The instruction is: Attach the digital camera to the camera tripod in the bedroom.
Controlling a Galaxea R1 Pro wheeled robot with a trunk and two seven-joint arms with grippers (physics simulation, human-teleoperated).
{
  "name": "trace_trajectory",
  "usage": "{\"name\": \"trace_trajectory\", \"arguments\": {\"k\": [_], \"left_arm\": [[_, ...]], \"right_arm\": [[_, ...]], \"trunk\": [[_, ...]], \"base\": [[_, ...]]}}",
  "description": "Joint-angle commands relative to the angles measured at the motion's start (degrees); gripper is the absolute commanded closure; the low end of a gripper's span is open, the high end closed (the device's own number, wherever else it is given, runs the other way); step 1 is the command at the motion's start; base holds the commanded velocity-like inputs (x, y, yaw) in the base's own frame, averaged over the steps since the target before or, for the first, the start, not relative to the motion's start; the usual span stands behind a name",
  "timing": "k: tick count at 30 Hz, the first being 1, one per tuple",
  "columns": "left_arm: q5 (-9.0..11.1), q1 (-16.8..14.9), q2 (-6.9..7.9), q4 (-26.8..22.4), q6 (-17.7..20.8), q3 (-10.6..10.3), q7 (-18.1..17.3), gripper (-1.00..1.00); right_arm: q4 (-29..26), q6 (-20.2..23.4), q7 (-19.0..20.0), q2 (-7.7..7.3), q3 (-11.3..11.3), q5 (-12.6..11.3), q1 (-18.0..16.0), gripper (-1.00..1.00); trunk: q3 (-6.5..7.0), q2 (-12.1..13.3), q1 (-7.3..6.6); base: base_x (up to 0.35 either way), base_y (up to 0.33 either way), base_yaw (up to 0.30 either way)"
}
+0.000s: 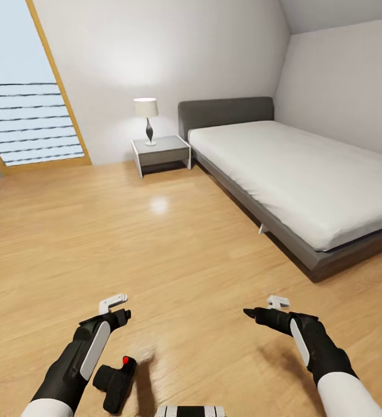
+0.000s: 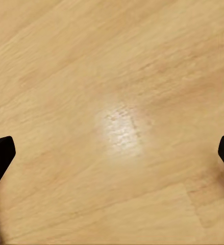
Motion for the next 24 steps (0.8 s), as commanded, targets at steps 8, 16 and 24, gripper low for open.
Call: {"name": "trace_trajectory", "arguments": {"k": [8,16,24], "left_arm": [[0.8,0.0,-0.1,-2.0,0.3,0.1,0.4,-1.0],[1.5,0.0,-0.67,-4.5,0.4,0.0,0.2,-1.0],[2.2,0.0,-1.31,-5.4,0.5,-0.1,0.1,-1.0]], "right_arm": [[-7.9,0.5,0.4,0.12,-0.6,-0.4,0.0,-1.0],[-12.9,6.3,0.4,0.4,-0.5,-0.6,0.0,-1.0],[-13.9,12.3,1.1,0.14,-0.7,-0.6,0.0,-1.0]], "trunk": [[-1.83,-0.1,0.19],[-3.6,-0.2,0.4],[-5.37,-0.3,0.61]], "base": [[0.0,0.0,0.0],[0.0,0.0,0.0],[0.0,0.0,0.0]]}}
